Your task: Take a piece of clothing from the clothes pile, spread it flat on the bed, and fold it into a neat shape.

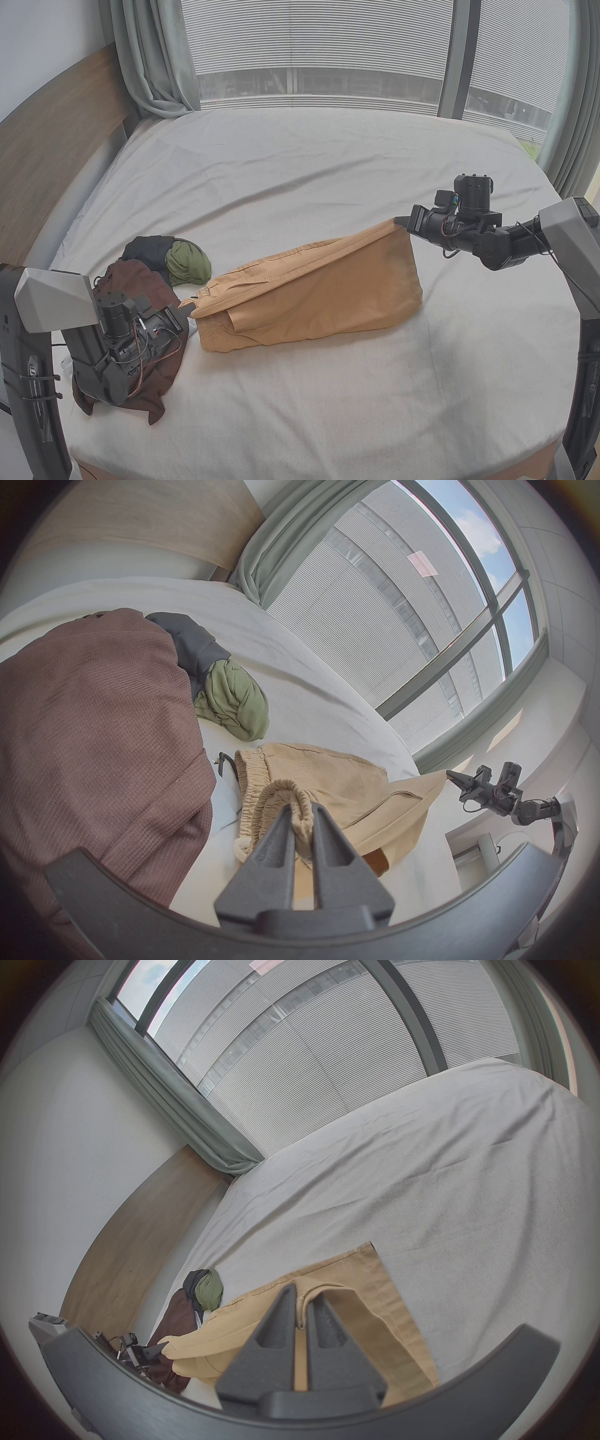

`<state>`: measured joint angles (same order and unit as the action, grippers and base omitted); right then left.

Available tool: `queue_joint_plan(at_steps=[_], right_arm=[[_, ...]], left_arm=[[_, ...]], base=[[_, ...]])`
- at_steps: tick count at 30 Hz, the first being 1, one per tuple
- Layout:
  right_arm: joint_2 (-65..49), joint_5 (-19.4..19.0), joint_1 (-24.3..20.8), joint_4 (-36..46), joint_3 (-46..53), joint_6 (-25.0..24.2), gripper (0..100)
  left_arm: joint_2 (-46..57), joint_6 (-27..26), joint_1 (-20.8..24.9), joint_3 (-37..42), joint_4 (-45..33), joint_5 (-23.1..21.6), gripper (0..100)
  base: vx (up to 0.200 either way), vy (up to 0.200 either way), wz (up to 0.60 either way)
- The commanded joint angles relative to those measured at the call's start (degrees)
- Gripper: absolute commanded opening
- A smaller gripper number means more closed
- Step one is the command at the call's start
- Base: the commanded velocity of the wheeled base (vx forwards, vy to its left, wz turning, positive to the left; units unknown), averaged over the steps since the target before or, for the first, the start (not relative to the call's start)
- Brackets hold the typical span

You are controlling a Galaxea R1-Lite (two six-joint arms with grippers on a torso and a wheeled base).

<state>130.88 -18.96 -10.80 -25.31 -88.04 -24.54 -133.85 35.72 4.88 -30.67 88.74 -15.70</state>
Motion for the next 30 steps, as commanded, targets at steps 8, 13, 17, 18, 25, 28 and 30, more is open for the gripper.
queue_joint_plan(at_steps=[8, 13, 17, 18, 25, 28, 30], right_arm=[[5.0, 1.0, -0.2, -0.4, -5.4, -0.1, 0], [5.6, 1.0, -0.4, -0.5, -6.4, -0.2, 0], [5.8, 1.0, -0.4, -0.5, -6.8, -0.1, 0], [5.8, 1.0, -0.4, -0.5, -6.8, -0.1, 0], [6.0, 1.1, -0.4, -2.0, -7.4, -0.2, 100], [6.2, 1.1, -0.4, -2.9, -7.1, -0.2, 100], [5.4, 1.0, -0.4, -2.6, -5.9, 0.0, 100]], left_arm=[[-2.8, 2.3, 0.3, -5.2, -0.1, 0.2, 0], [-3.4, 2.3, 0.4, -6.2, -0.1, 0.2, 0], [-4.0, 2.3, 0.5, -6.4, -0.1, 0.2, 0], [-4.0, 2.3, 0.6, -6.4, -0.1, 0.1, 0], [-4.2, 2.5, 0.4, -7.9, 0.0, 0.2, 100], [-3.8, 2.4, 0.1, -8.2, -0.1, 0.9, 100], [-3.4, 2.4, 0.0, -8.3, -0.1, 2.1, 100]], base=[[0.000, 0.000, 0.00], [0.000, 0.000, 0.00], [0.000, 0.000, 0.00], [0.000, 0.000, 0.00], [0.000, 0.000, 0.00], [0.000, 0.000, 0.00], [0.000, 0.000, 0.00]])
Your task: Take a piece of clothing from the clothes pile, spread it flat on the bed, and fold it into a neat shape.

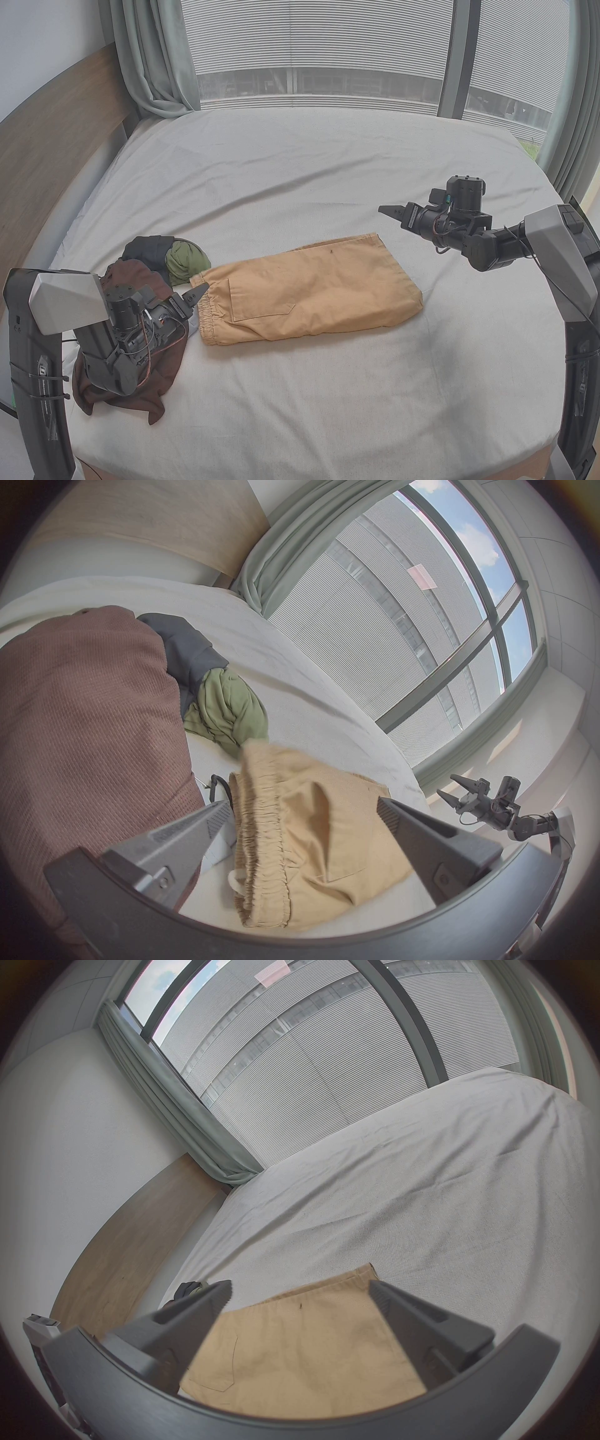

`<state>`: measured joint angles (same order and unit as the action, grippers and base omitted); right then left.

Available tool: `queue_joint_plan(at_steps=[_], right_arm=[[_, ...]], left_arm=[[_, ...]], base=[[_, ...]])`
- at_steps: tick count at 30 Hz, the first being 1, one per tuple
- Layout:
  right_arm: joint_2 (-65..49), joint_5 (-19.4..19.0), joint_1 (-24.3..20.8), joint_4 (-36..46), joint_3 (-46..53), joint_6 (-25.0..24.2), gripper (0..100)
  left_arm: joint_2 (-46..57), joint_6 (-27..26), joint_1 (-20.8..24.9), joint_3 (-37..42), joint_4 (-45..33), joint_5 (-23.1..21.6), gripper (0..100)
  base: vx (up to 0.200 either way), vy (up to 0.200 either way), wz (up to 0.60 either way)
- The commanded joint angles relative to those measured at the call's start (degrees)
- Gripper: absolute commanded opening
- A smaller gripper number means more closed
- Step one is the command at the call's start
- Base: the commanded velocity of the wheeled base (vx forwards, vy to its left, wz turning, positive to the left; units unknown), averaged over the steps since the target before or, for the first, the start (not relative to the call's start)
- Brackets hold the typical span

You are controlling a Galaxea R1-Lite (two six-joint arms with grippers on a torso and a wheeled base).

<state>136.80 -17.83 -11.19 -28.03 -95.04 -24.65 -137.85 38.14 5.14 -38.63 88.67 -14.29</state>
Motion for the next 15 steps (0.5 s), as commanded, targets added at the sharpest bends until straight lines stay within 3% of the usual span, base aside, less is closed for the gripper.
queue_joint_plan(at_steps=[1, 10, 15], right_arm=[[-1.5, -0.1, 0.0, -0.1, 2.1, 0.1, 100], [-10.8, -0.4, -0.9, -0.7, 15.8, -0.1, 100], [-14.3, -0.7, -1.4, -5.3, 23.9, -0.6, 100]], left_arm=[[0.9, -0.1, -0.2, -0.3, 0.0, 1.2, 100], [7.3, 0.4, 0.7, 2.7, 0.0, 1.2, 100], [9.3, 0.1, 1.1, 4.5, 0.0, 0.8, 100]], base=[[0.000, 0.000, 0.00], [0.000, 0.000, 0.00], [0.000, 0.000, 0.00]])
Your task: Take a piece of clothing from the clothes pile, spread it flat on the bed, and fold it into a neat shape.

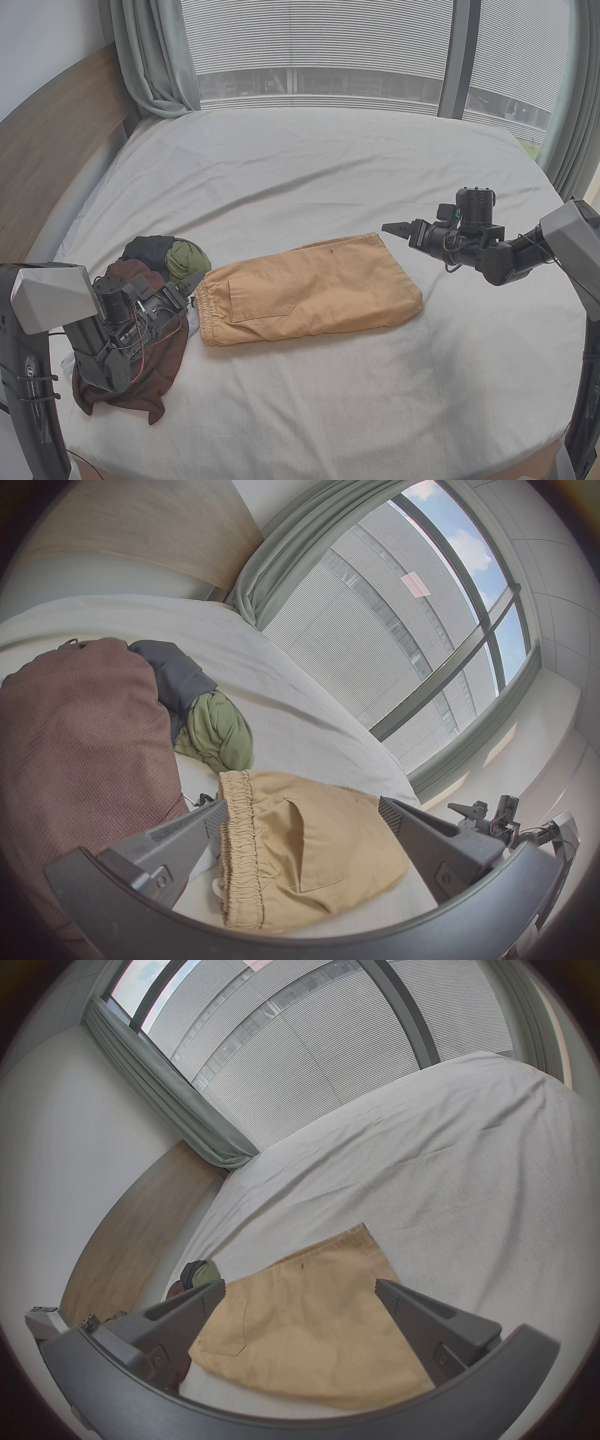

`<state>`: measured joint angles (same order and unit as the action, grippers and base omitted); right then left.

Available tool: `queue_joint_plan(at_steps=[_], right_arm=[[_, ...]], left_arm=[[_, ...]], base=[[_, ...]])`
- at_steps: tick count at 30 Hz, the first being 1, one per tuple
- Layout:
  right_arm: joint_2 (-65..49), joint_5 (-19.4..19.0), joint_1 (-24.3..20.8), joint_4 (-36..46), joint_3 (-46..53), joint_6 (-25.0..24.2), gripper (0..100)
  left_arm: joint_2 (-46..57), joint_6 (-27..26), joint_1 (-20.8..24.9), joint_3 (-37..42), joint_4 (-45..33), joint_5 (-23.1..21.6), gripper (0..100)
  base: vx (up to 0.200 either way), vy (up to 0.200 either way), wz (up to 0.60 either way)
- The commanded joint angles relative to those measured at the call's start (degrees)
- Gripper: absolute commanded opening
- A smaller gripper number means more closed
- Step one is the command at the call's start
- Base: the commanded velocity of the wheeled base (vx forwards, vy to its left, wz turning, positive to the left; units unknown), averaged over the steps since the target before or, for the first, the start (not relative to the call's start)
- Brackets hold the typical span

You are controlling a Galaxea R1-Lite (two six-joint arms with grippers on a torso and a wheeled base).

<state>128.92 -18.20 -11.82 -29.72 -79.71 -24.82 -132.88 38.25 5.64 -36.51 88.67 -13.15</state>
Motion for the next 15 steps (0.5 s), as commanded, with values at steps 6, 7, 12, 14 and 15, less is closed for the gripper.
queue_joint_plan(at_steps=[6, 7, 12, 14, 15], right_arm=[[-8.8, -1.8, -0.1, -14.1, 20.8, -0.8, 100], [-8.9, -2.2, 0.0, -16.2, 22.9, -0.8, 100], [-8.8, -5.0, 1.4, -26.9, 32.2, -2.8, 100], [-8.3, -6.4, 1.4, -32.0, 35.7, -5.9, 100], [-8.3, -6.6, 1.4, -32.7, 36.2, -6.4, 100]], left_arm=[[5.3, -0.7, 1.3, 3.9, 0.0, -0.9, 100], [5.3, -1.1, 1.5, 4.2, 0.0, -1.1, 100], [5.4, -4.2, 1.7, 5.0, 0.0, -1.3, 100], [5.3, -5.9, 1.8, 5.5, 0.0, -1.3, 100], [5.2, -6.2, 1.8, 5.6, 0.0, -1.3, 100]], base=[[0.000, 0.000, 0.00], [0.000, 0.000, 0.00], [0.000, 0.000, 0.00], [0.000, 0.000, 0.00], [0.000, 0.000, 0.00]])
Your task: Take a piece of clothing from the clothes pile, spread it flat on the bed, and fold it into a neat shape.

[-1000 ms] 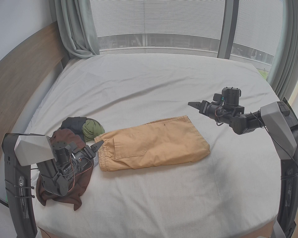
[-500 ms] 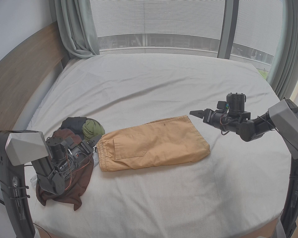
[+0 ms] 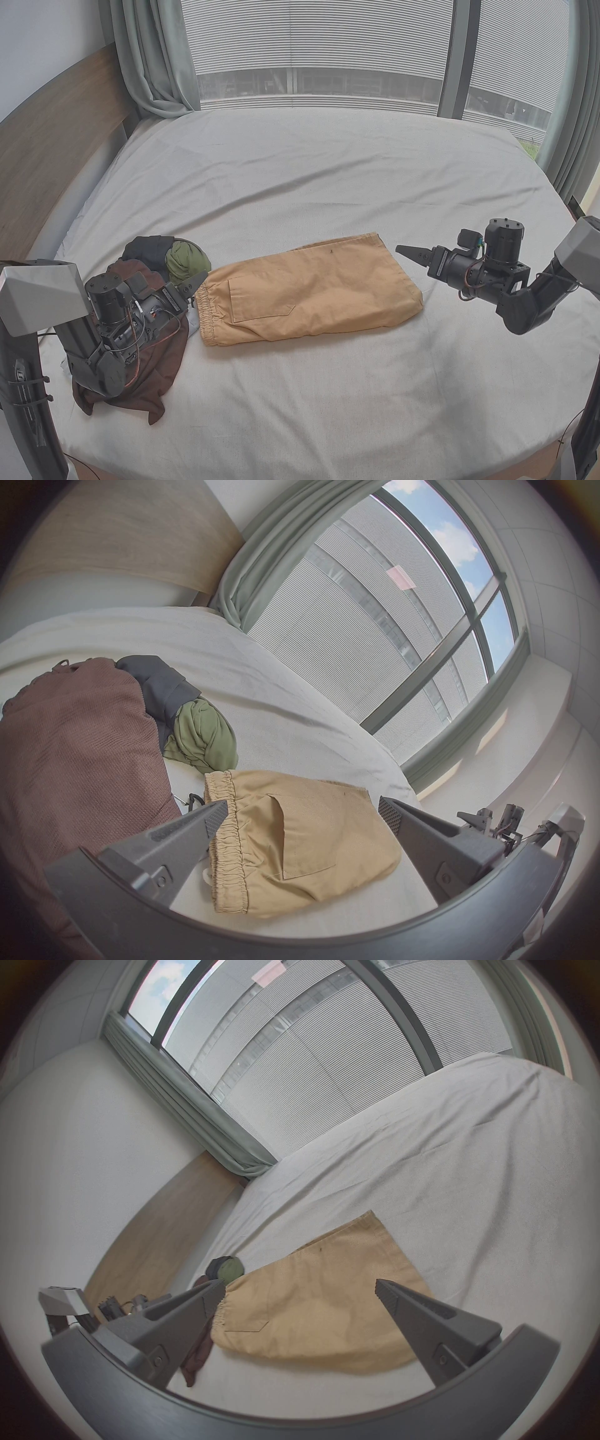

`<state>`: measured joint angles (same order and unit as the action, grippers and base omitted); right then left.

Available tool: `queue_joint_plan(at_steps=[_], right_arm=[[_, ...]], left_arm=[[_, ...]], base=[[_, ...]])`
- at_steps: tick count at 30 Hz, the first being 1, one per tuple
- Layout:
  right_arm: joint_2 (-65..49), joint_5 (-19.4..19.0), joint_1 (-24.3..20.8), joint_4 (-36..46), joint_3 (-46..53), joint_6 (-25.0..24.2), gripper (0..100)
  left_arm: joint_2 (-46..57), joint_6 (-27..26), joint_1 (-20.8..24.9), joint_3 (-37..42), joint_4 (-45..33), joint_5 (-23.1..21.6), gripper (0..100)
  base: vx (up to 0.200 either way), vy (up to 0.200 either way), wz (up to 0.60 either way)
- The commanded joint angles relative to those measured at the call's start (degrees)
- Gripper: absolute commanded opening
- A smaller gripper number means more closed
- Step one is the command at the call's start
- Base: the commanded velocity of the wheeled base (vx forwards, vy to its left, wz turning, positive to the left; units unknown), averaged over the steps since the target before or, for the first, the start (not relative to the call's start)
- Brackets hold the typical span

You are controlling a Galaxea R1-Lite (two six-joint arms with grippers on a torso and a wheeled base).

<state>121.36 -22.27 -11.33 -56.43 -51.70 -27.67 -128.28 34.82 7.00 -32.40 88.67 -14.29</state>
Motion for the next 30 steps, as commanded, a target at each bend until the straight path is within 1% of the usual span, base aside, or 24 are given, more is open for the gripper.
queue_joint_plan(at_steps=[1, 2, 3, 7, 9, 19, 30], right_arm=[[-0.2, -3.0, 0.6, -8.6, 9.7, -5.0, 100], [2.6, -3.0, 0.8, -12.1, 10.0, -5.6, 100], [4.4, -3.0, 0.9, -13.7, 9.8, -5.6, 100], [6.8, -3.0, 0.3, -14.5, 9.7, -5.6, 100], [7.1, -3.0, 0.2, -14.4, 9.5, -5.6, 100], [13.5, -2.6, -0.8, -14.4, 7.5, -5.8, 100], [16.5, -2.5, -2.4, -14.4, 7.1, -5.8, 100]], left_arm=[[0.4, -4.3, 0.4, 1.6, 0.0, -0.1, 100], [0.5, -6.6, 0.3, 1.9, 0.0, -0.2, 100], [0.5, -7.8, 0.3, 2.2, 0.0, -0.2, 100], [0.0, -12.4, 0.0, 2.5, 0.0, -0.2, 100], [-0.7, -13.2, -0.1, 2.4, 0.0, 0.0, 100], [-0.8, -13.6, -0.1, 2.5, 0.0, 0.1, 100], [-0.9, -13.6, -0.1, 2.5, 0.0, 0.1, 100]], base=[[0.000, 0.000, 0.00], [0.000, 0.000, 0.00], [0.000, 0.000, 0.00], [0.000, 0.000, 0.00], [0.000, 0.000, 0.00], [0.000, 0.000, 0.00], [0.000, 0.000, 0.00]])
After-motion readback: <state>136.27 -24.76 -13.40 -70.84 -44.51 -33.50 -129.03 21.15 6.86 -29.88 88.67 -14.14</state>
